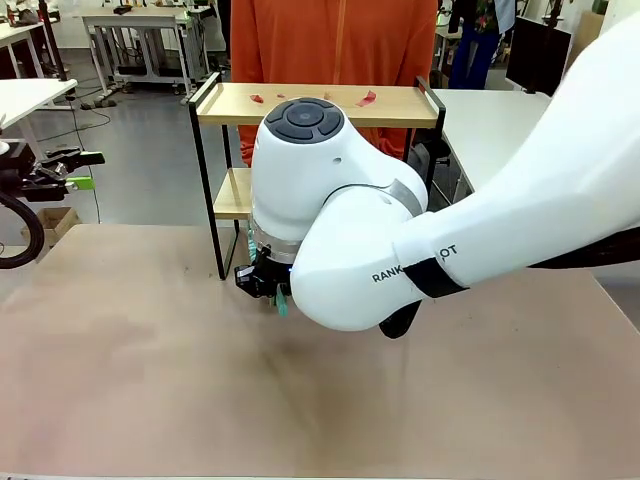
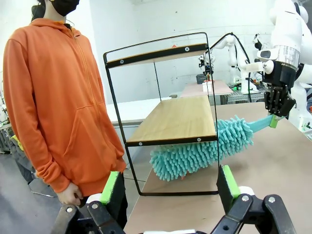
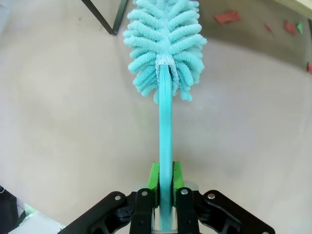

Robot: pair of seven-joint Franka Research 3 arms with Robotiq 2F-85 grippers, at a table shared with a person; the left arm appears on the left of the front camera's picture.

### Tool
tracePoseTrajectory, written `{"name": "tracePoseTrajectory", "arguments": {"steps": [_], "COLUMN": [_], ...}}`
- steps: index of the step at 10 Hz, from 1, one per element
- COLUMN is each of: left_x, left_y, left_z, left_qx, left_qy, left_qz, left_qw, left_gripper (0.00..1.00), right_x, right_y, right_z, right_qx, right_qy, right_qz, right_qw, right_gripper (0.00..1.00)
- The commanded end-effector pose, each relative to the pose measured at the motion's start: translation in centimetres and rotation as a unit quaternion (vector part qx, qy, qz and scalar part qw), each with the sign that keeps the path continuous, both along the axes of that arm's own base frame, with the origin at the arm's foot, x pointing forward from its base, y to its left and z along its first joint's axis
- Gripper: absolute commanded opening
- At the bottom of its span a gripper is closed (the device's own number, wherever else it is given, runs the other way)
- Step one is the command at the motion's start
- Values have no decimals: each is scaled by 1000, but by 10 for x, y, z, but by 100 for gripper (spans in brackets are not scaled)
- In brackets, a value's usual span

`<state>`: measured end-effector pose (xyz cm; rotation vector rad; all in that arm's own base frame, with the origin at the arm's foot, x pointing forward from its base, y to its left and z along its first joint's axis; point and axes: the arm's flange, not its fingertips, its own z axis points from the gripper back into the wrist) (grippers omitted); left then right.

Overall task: Clean the shelf.
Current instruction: Clean the specific section of the Shelf indicated by the human with the Duster.

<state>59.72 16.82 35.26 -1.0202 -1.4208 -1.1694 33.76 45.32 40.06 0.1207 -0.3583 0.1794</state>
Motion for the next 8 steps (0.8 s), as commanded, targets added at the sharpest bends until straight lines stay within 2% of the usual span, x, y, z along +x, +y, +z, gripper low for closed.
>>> {"name": "tracePoseTrajectory", "arguments": {"steps": [1,2,4,8], "left_x": [-3,-3,-3,-3], "left_y": [0,0,0,0], "left_z": [3,3,3,3], "left_qx": [3,3,3,3], "left_qy": [-4,-4,-4,-4], "left_qz": [-2,-2,-2,-2], "left_qw": [1000,1000,1000,1000], "left_gripper": [100,100,100,100], "right_x": [3,-2,3,17], "right_y": [1,9,40,81], "right_z": [-3,0,-1,-22], "right_qx": [0,-6,-1,-3], "right_qy": [1,-24,-48,-30], "right_qz": [-2,-30,-68,-91], "right_qw": [1000,999,997,995], "right_gripper": [13,13,13,13]}}
